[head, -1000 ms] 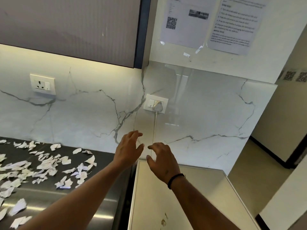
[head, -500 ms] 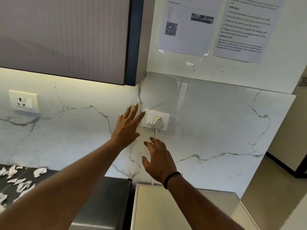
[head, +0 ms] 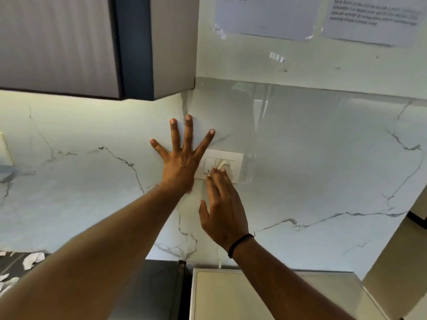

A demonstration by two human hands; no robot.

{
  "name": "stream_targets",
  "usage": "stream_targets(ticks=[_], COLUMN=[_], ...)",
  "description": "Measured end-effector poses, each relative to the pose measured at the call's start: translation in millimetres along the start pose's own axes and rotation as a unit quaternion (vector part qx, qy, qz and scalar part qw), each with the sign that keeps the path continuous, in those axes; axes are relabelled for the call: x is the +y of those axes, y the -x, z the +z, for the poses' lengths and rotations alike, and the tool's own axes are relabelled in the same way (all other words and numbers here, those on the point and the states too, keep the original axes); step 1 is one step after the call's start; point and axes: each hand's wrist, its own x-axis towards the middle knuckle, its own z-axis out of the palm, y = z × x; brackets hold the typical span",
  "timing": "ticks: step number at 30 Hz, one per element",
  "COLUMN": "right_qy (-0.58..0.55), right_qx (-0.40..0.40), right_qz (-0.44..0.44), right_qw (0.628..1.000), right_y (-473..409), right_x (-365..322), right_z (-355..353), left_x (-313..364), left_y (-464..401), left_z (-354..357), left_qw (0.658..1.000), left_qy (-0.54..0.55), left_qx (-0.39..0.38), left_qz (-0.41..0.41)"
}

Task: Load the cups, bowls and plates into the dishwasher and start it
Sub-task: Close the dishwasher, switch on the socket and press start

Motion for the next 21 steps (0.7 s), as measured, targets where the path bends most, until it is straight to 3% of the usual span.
stream_targets(ticks=[5, 11, 21], right_qy=[0.05, 0.045, 0.005], right_qx=[-0.004, -0.112, -0.155], right_qz=[-0.005, 0.056, 0.096], right_qw=[0.999, 0.991, 0.983], right_y=[3.8, 3.0, 4.2], right_x=[-11.5, -11.9, -21.6], right_z=[26.0, 45.9, 46.3], left_x=[-11.1, -8.8, -8.1], left_y=[-1.2, -2.4, -3.5], left_z=[8.0, 5.7, 7.9], left_qw=[1.0, 1.0, 1.0], left_qy=[-0.022, -0.02, -0.023], left_qx=[0.003, -0.018, -0.019], left_qz=[0.012, 0.006, 0.005])
